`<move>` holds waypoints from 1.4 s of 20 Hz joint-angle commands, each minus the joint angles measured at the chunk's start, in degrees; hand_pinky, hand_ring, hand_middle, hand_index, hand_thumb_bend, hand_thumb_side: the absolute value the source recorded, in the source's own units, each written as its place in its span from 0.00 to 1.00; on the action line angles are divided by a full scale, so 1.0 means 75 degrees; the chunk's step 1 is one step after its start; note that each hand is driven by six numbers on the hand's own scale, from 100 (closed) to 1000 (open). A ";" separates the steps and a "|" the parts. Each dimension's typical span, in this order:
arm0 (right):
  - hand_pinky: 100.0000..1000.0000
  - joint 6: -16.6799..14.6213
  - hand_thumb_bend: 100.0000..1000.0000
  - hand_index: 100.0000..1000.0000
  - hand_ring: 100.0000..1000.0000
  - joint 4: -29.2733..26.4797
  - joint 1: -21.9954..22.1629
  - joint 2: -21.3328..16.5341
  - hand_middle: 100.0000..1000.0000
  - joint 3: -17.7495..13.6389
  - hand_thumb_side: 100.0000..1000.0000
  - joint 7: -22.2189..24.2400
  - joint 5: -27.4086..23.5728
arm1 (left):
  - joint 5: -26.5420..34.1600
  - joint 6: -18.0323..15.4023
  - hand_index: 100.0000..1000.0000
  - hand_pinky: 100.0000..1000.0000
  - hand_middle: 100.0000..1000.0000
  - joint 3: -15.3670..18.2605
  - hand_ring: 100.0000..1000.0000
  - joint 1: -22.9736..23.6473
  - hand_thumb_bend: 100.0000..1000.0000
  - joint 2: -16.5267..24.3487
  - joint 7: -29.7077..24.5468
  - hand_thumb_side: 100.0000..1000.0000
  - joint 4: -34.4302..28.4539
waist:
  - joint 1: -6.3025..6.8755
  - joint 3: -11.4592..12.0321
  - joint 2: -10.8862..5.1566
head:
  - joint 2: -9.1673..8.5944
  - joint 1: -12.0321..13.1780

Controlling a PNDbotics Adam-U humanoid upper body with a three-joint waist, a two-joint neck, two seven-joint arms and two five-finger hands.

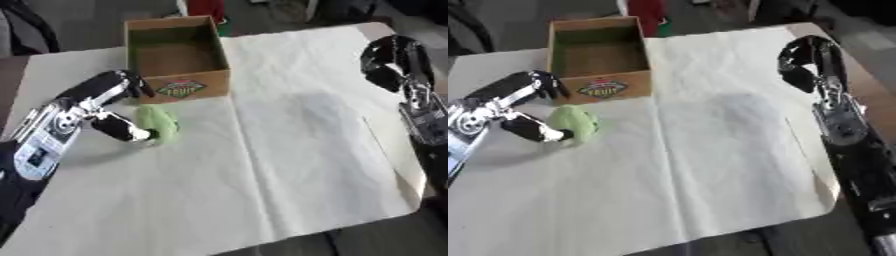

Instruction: Pick up objects on the table and place them in the box.

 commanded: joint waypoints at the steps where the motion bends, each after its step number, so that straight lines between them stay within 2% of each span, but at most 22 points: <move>1: 0.58 -0.0007 0.00 0.56 0.45 -0.0178 -0.0140 -0.0133 0.40 -0.0044 0.00 -0.0016 -0.0039 | -0.0251 -0.0006 0.73 0.68 0.69 0.0014 0.67 -0.0068 0.57 -0.0023 0.0017 0.16 0.0039 | -0.0029 0.0000 -0.0101 | 0.0029 0.0008; 8: 0.58 -0.0021 0.00 0.56 0.45 -0.0162 -0.0121 -0.0122 0.39 -0.0045 0.00 -0.0011 -0.0093 | -0.1503 0.0029 0.79 0.70 0.74 -0.0027 0.71 0.0035 0.61 -0.0276 0.0919 0.11 0.0396 | -0.0031 -0.0040 -0.0068 | 0.0016 -0.0011; 12: 0.58 -0.0030 0.00 0.56 0.45 -0.0157 -0.0113 -0.0114 0.39 -0.0043 0.00 -0.0008 -0.0115 | -0.1983 -0.0093 0.80 0.69 0.73 -0.0006 0.70 0.0095 0.58 -0.0455 0.1015 0.06 0.0756 | -0.0030 -0.0051 -0.0056 | 0.0011 -0.0019; 13: 0.58 -0.0032 0.00 0.56 0.45 -0.0157 -0.0113 -0.0112 0.39 -0.0044 0.00 -0.0009 -0.0120 | -0.2021 -0.0129 0.73 0.63 0.64 0.0013 0.61 0.0104 0.50 -0.0486 0.1025 0.00 0.0829 | -0.0031 -0.0054 -0.0052 | 0.0013 -0.0022; 14: 0.58 -0.0033 0.00 0.56 0.45 -0.0158 -0.0112 -0.0111 0.39 -0.0046 0.00 -0.0011 -0.0124 | -0.2037 -0.0140 0.70 0.61 0.61 0.0041 0.58 0.0108 0.47 -0.0507 0.1089 0.00 0.0877 | -0.0031 -0.0055 -0.0048 | 0.0015 -0.0024; 15: 0.58 -0.0033 0.00 0.56 0.45 -0.0159 -0.0106 -0.0110 0.39 -0.0052 0.00 -0.0018 -0.0129 | -0.2022 -0.0118 0.63 0.57 0.53 0.0084 0.52 0.0110 0.35 -0.0517 0.1230 0.00 0.0885 | -0.0033 -0.0057 -0.0046 | 0.0018 -0.0030; 17: 0.58 -0.0034 0.00 0.56 0.45 -0.0159 -0.0094 -0.0110 0.39 -0.0063 0.00 -0.0037 -0.0139 | -0.1891 -0.0025 0.53 0.53 0.45 0.0159 0.46 0.0111 0.24 -0.0499 0.1600 0.00 0.0812 | -0.0034 -0.0059 -0.0044 | 0.0017 -0.0036; 20: 0.58 -0.0035 0.00 0.56 0.45 -0.0156 -0.0073 -0.0113 0.39 -0.0070 0.00 -0.0049 -0.0150 | -0.1457 0.0147 0.49 0.54 0.42 0.0249 0.45 0.0082 0.23 -0.0339 0.1894 0.00 0.0442 | -0.0029 -0.0062 -0.0049 | 0.0020 -0.0050; 28: 0.58 -0.0037 0.00 0.56 0.45 -0.0152 -0.0029 -0.0115 0.39 -0.0061 0.00 -0.0043 -0.0145 | 0.0351 0.0551 0.51 0.57 0.44 0.0389 0.47 -0.0379 0.27 0.0713 0.0531 0.00 -0.1343 | 0.0033 -0.0102 -0.0102 | 0.0048 -0.0062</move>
